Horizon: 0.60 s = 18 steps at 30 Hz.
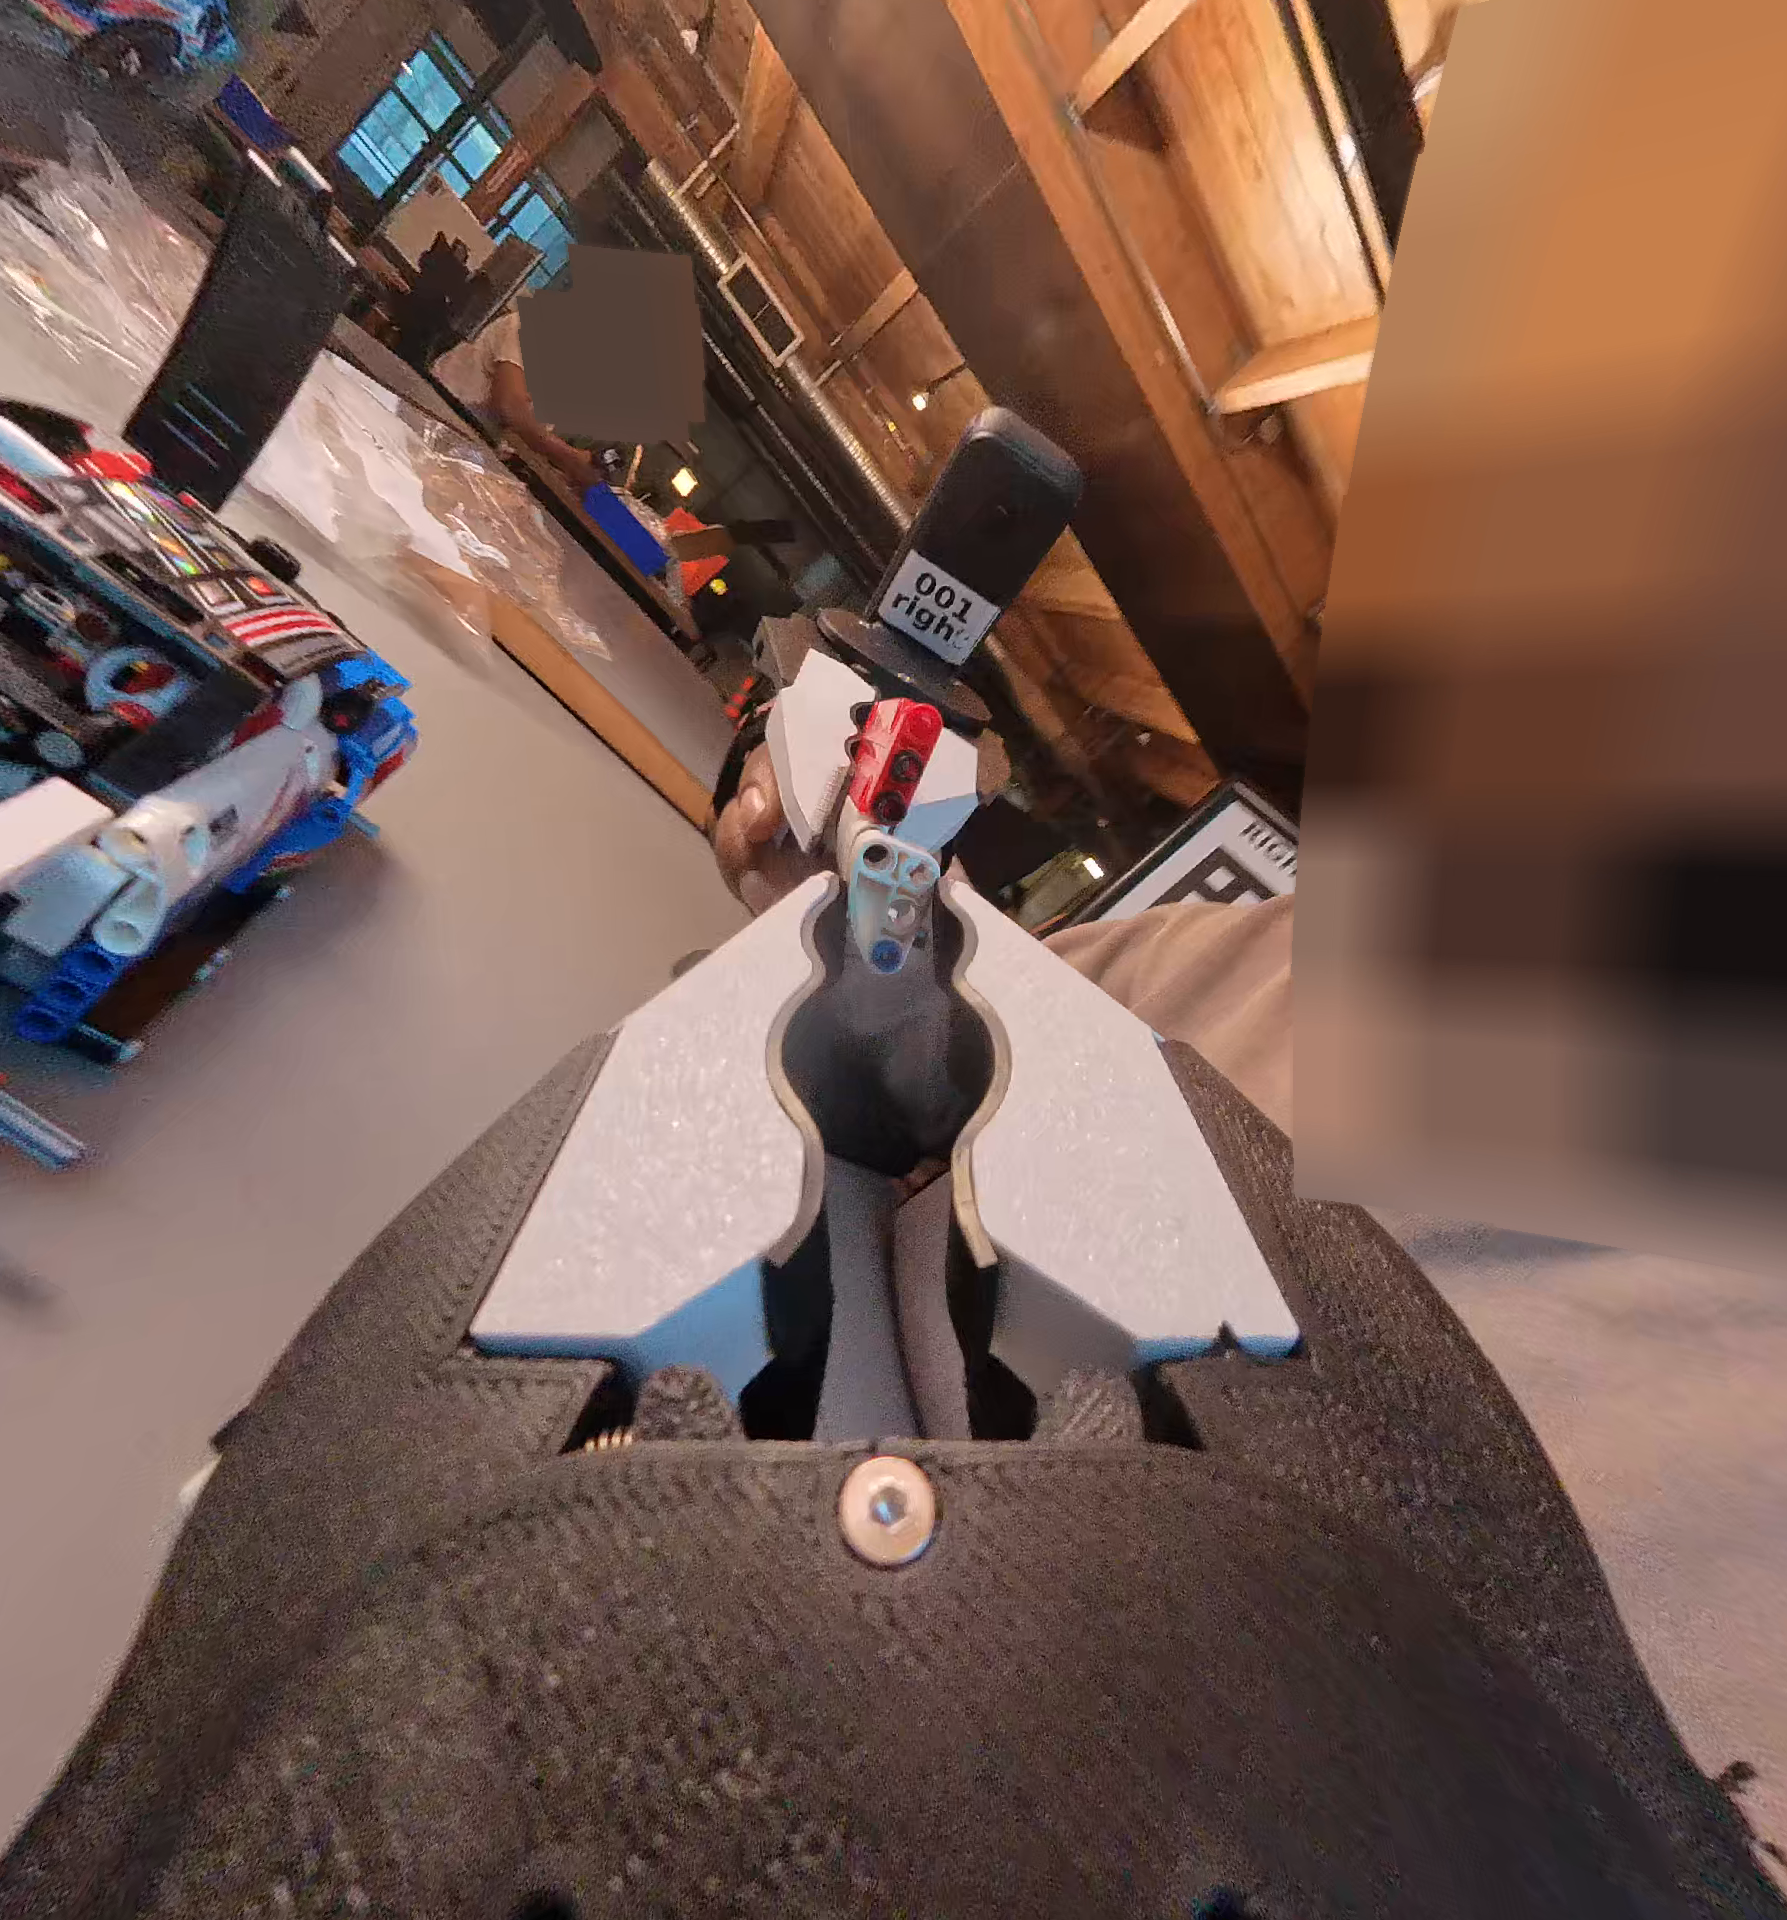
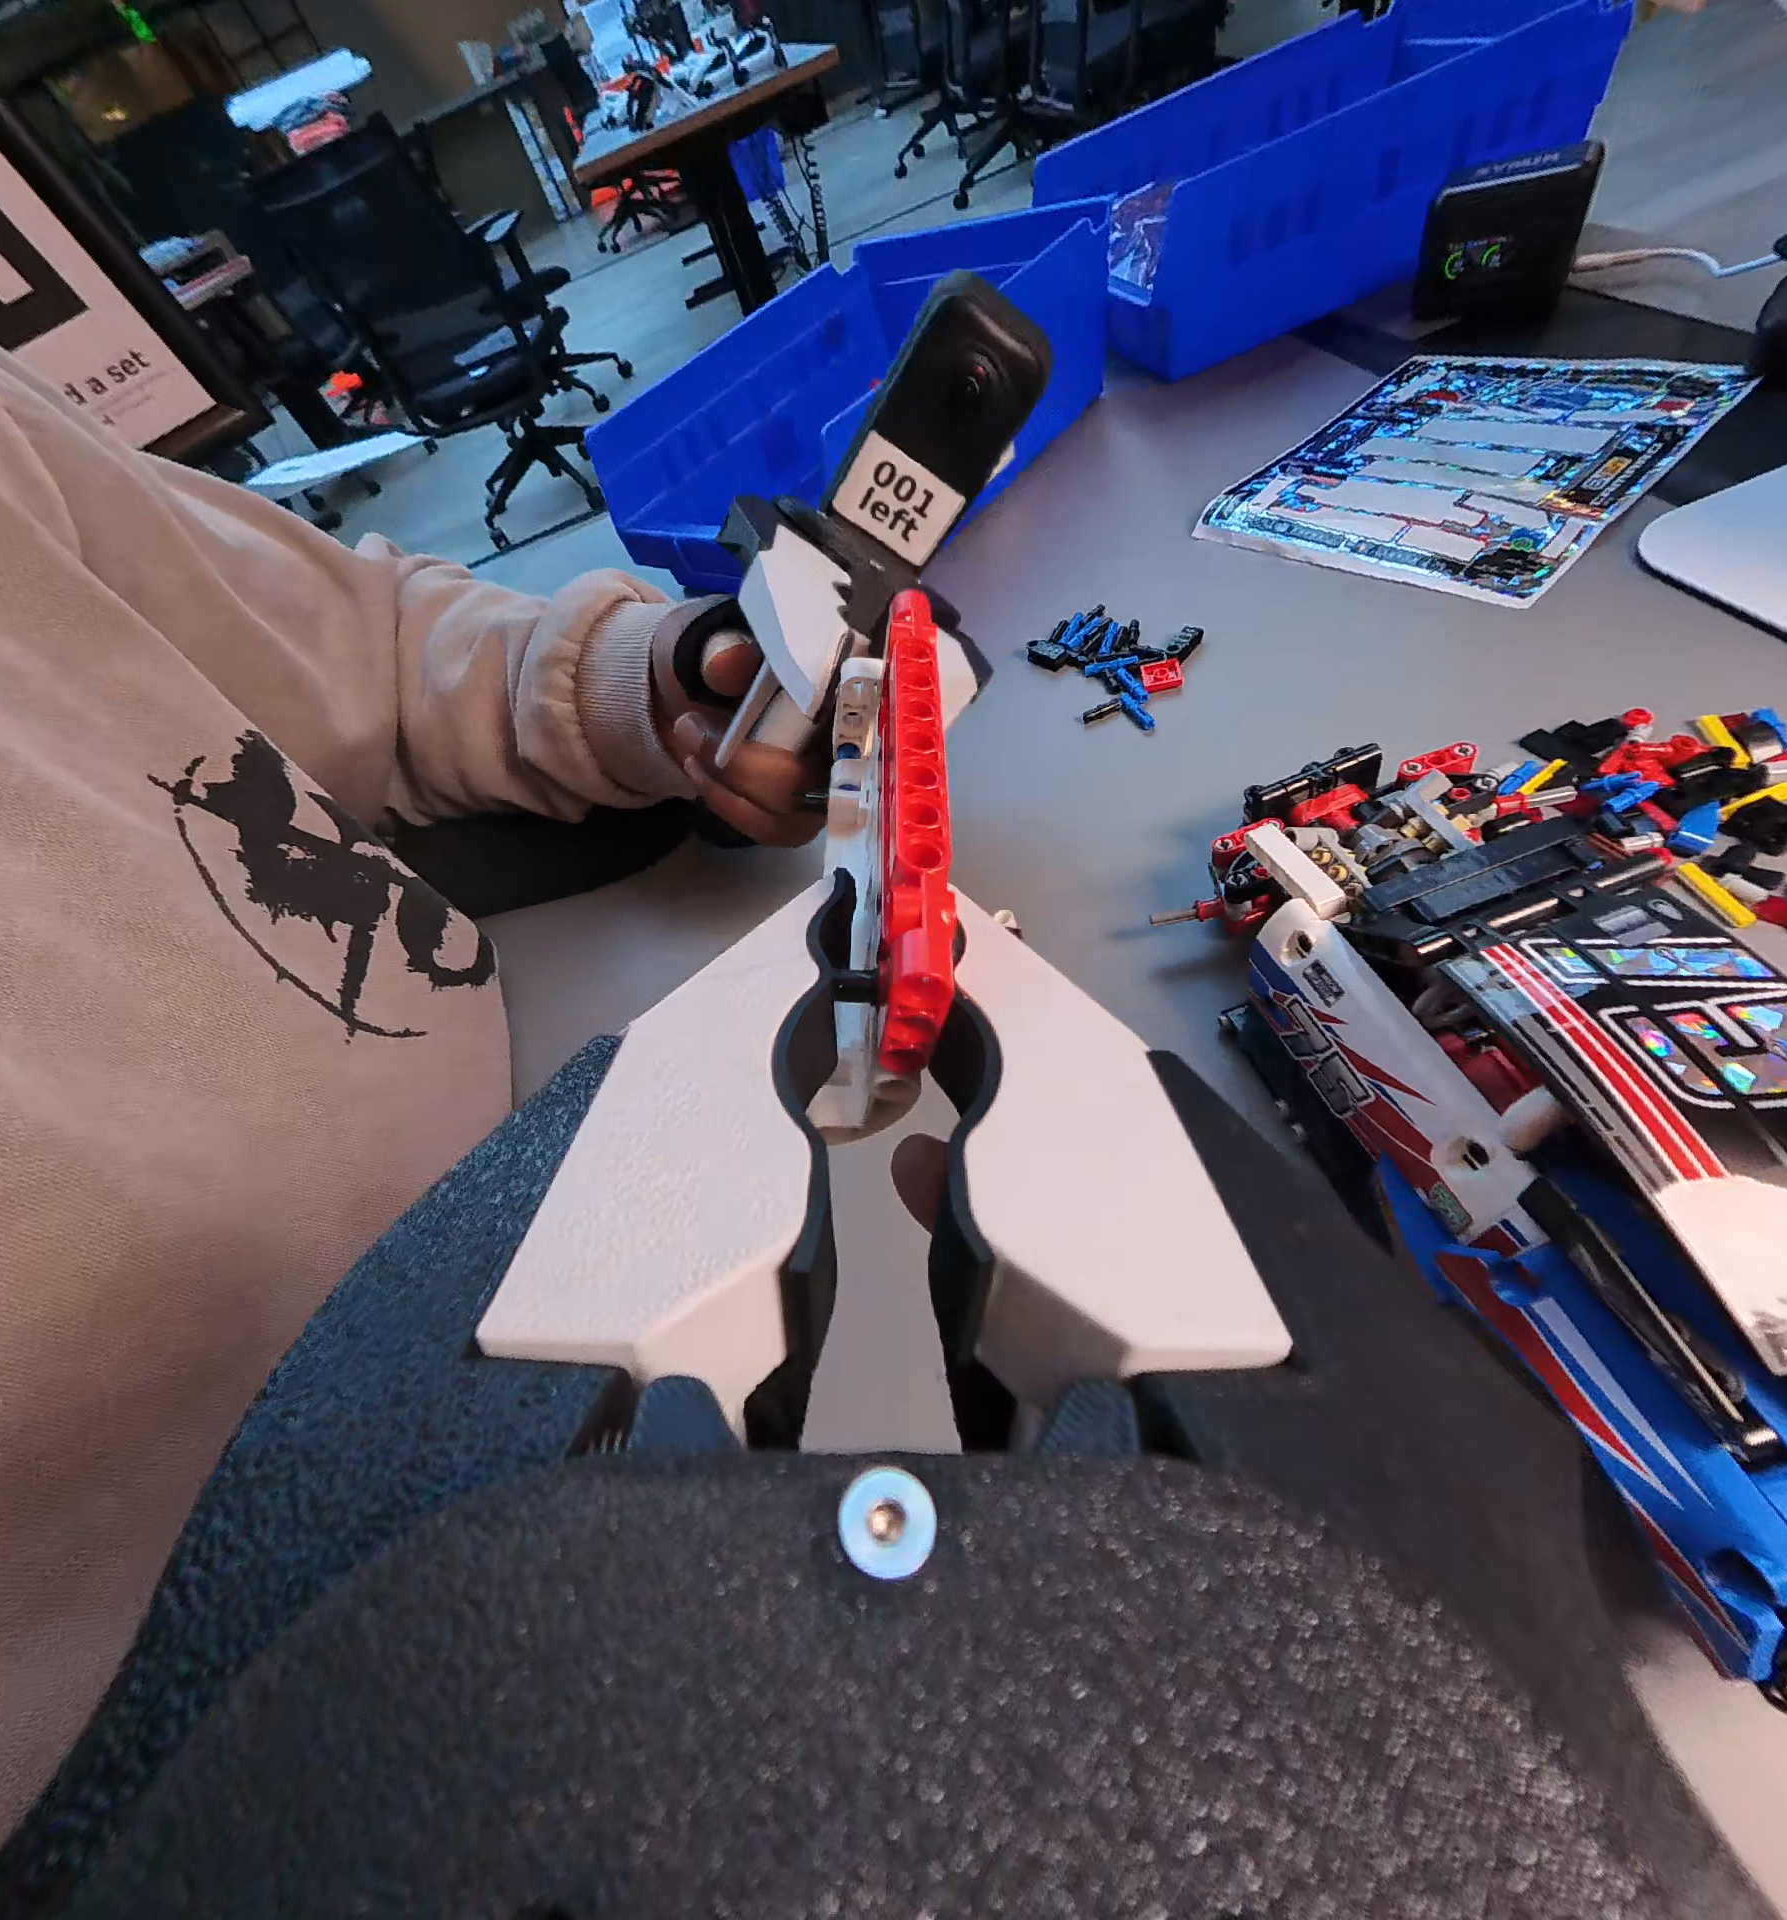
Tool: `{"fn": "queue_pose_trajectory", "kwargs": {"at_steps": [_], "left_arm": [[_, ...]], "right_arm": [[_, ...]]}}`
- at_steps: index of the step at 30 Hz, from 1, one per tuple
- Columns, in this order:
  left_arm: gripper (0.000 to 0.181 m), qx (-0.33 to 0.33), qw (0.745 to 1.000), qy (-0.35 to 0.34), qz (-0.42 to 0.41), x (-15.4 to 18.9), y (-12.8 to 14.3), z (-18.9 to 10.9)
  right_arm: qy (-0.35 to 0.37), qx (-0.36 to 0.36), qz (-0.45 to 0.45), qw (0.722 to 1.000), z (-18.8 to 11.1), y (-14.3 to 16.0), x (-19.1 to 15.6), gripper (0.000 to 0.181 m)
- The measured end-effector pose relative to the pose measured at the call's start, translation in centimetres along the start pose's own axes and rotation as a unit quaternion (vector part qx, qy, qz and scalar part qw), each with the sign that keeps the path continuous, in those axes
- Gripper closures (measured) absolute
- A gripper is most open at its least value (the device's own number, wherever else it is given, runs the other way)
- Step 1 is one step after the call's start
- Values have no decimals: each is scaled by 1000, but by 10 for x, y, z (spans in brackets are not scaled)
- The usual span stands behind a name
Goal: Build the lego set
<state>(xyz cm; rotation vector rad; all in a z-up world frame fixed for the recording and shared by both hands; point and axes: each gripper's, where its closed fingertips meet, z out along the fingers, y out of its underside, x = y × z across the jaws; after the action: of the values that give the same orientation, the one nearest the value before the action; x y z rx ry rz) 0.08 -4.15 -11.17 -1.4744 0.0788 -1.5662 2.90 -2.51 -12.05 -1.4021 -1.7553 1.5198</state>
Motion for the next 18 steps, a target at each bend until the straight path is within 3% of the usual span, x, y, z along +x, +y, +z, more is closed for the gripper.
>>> {"fn": "queue_pose_trajectory", "kwargs": {"at_steps": [1,5,9,12,16,18], "left_arm": [[169,-12,999,-17,35,-1,2,0],[169,-79,981,-73,164,-2,13,0],[168,-143,961,-112,207,-8,24,-4],[168,-167,953,-129,217,-12,32,-6],[168,-161,939,-135,271,-5,29,-3],[168,-171,925,-137,311,-2,31,-3]], "right_arm": [[-4,-2,1,1000,0,2,0,173],[-29,-19,-3,999,-1,12,-4,173],[-37,-48,-7,998,3,27,-4,173],[-27,25,-37,999,3,12,-4,172],[-40,32,-49,997,3,18,-7,171],[-52,71,-69,994,1,11,-15,169]]}}
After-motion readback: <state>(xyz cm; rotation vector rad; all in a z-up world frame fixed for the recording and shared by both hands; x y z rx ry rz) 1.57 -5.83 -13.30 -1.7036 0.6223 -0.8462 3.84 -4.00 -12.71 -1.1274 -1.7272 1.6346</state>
